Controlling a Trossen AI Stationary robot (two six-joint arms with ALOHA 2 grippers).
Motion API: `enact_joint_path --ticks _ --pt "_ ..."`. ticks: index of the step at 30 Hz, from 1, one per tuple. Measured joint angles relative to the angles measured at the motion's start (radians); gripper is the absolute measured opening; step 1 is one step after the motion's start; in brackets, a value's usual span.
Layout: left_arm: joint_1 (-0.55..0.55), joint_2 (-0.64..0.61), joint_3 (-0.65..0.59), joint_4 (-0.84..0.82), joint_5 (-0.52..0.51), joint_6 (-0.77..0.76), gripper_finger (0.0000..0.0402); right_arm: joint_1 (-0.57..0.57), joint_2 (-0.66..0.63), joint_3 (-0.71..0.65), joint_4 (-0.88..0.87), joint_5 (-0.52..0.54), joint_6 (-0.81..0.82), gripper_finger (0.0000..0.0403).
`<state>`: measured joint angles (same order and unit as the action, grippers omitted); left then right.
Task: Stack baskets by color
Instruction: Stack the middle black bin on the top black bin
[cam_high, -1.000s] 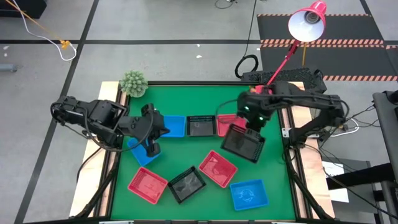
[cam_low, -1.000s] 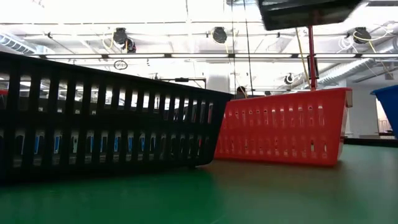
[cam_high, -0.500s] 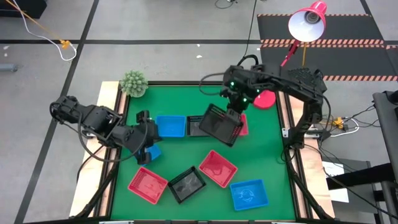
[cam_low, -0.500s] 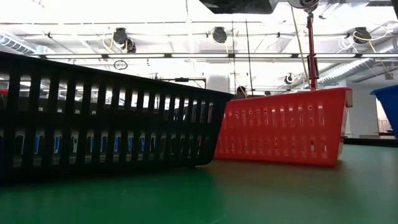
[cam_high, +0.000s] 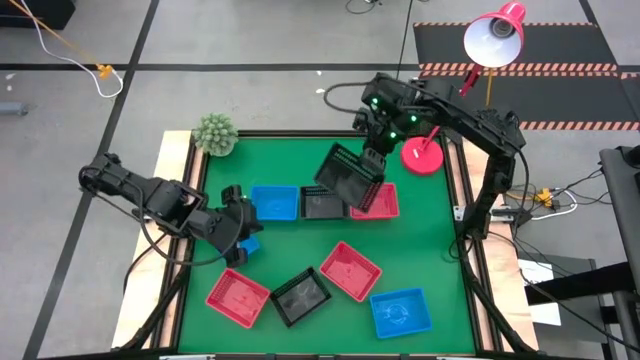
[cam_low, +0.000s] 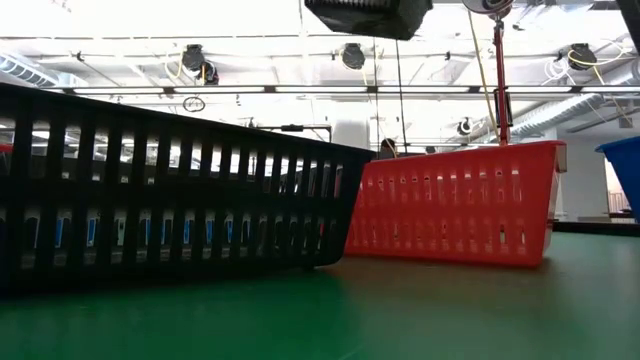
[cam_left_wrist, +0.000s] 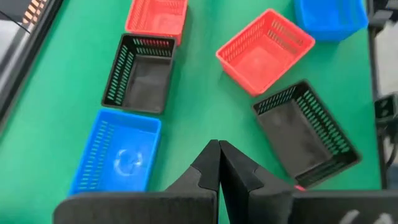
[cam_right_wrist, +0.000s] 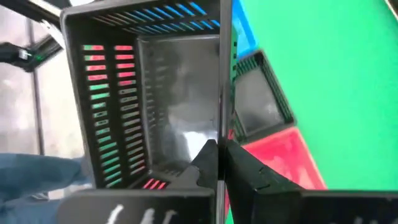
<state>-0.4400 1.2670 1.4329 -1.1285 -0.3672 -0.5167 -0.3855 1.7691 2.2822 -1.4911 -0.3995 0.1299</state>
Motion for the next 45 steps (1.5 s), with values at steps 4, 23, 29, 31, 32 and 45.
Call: enact_joint_path --ticks 4,23,29,31,32,45 --pt "0.0 -0.062 -0.097 0.071 -0.001 -0.052 0.0005 -0.036 0.031 0.0 0.052 -0.002 -0.049 0.0004" --pt "0.0 -0.142 -0.181 0.084 -0.001 -0.168 0.0005 -0.056 0.211 -0.001 0.245 -0.019 -0.285 0.0004" --pt "0.0 -0.141 -0.181 0.083 -0.001 -0.174 0.0005 -0.043 0.251 -0.001 0.253 0.033 -0.417 0.0004" --pt "0.0 -0.141 -0.181 0.083 -0.001 -0.174 0.0005 -0.033 0.271 -0.001 0.261 0.034 -0.456 0.0005" --pt "0.0 -0.141 -0.181 0.083 -0.001 -0.174 0.0005 -0.03 0.277 -0.001 0.264 0.032 -0.472 0.0006" --pt "0.0 -0.141 -0.181 0.077 -0.002 -0.159 0.0005 0.025 0.387 -0.002 0.221 0.029 -0.559 0.0008"
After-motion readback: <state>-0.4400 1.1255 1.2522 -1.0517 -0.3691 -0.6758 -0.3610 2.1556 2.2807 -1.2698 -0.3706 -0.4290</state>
